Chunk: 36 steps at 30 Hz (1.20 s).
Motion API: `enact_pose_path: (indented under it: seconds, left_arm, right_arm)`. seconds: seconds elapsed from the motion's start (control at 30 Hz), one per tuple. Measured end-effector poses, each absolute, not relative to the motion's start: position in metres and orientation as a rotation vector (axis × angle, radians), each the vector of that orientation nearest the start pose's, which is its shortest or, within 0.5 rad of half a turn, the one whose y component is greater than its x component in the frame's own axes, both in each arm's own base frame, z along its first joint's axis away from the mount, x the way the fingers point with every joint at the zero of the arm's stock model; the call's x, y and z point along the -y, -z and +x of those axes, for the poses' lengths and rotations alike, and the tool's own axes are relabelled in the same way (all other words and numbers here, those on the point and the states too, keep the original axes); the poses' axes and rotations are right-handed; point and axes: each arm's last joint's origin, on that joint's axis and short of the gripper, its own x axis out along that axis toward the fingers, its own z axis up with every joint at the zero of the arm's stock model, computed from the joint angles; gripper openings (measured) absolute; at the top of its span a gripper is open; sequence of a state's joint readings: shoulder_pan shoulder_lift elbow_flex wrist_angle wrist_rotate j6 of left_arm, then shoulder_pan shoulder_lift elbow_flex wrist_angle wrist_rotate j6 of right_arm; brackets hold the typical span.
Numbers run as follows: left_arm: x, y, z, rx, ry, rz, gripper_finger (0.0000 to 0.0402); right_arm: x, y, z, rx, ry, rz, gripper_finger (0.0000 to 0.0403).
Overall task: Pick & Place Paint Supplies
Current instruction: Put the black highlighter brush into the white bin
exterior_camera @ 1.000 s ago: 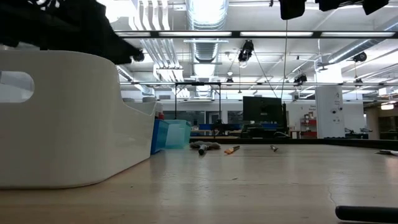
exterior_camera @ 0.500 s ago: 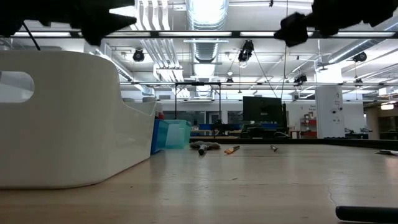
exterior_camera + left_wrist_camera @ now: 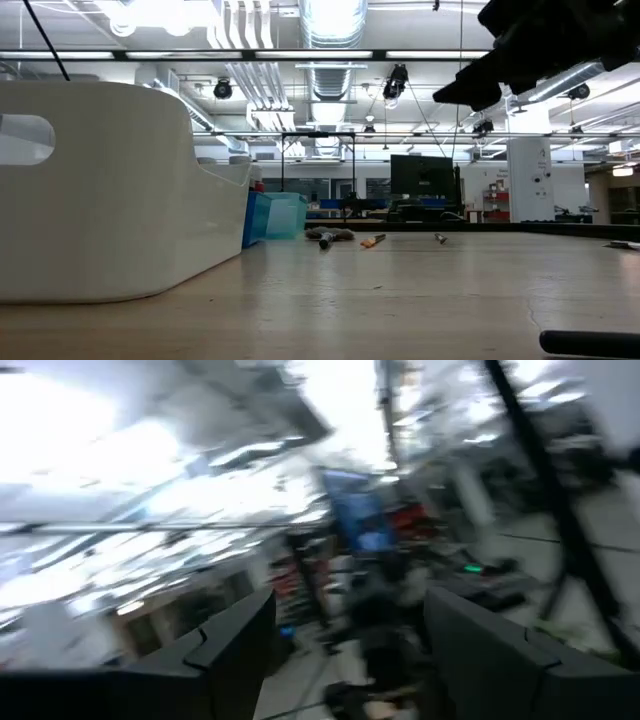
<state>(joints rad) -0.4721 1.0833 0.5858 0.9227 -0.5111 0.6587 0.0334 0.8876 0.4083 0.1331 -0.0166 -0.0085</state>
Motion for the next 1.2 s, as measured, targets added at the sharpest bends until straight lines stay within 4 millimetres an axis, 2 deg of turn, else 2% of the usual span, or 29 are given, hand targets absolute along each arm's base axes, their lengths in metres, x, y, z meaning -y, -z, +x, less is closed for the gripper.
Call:
enact_pose_path:
  seconds: [0.1, 0.17, 0.3, 0.4, 0.63, 0.8, 0.93, 1.2]
  left_arm:
    - [0.096, -0.299, 0.214, 0.305, -0.057, 0.503, 0.0267]
    - [0.098, -0.293, 0.219, 0.277, -0.052, 0.538, 0.0267]
    - [0.094, -0.296, 0.224, 0.22, -0.203, 0.548, 0.0267]
    - [0.087, -0.291, 0.225, 0.156, -0.3, 0.535, 0.0267]
    - [0.077, -0.274, 0.228, 0.054, -0.325, 0.563, 0.0267]
    - [0.074, -0.276, 0.229, 0.045, -0.343, 0.609, 0.0267]
    - [0.075, -0.283, 0.23, 0.049, -0.354, 0.68, 0.0267]
    - [0.074, -0.296, 0.232, 0.01, -0.443, 0.844, 0.0267]
  right_arm:
    - [-0.006, -0.211, 0.189, -0.363, 0.002, 0.04, 0.0307]
    - [-0.005, -0.209, 0.19, -0.371, 0.048, 0.069, 0.0307]
    - [-0.003, -0.205, 0.193, -0.38, 0.13, 0.151, 0.0307]
    - [-0.003, -0.205, 0.2, -0.392, 0.149, 0.206, 0.0307]
    - [-0.004, -0.205, 0.228, -0.454, 0.166, 0.24, 0.0307]
    - [0.002, -0.205, 0.252, -0.541, 0.182, 0.167, 0.0307]
    - [0.014, -0.206, 0.266, -0.636, 0.238, 0.159, 0.0307]
    - [0.041, -0.195, 0.273, -0.745, 0.403, 0.153, 0.0307]
